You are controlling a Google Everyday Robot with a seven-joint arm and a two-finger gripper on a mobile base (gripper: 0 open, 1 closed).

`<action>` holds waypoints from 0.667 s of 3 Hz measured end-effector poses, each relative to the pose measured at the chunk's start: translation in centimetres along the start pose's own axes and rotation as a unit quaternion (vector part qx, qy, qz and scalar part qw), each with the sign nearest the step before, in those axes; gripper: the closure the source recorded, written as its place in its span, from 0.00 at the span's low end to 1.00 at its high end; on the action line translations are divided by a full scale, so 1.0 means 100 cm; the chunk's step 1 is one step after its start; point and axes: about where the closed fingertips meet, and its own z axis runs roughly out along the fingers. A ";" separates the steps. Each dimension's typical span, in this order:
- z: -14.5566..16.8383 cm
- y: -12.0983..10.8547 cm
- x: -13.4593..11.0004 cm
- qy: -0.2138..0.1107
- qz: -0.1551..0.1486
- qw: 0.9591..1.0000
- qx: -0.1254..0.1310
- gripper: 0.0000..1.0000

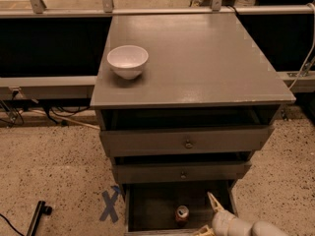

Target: Pick coke can from bottom drawer and place on counter

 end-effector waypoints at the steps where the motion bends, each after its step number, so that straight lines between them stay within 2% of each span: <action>1: 0.032 0.005 0.009 0.007 -0.028 1.000 -0.007 0.00; 2: 0.062 0.001 0.023 -0.008 -0.009 1.000 -0.013 0.00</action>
Offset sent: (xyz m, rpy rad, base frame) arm 0.0604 0.0287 -0.0847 0.0785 0.0037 0.0136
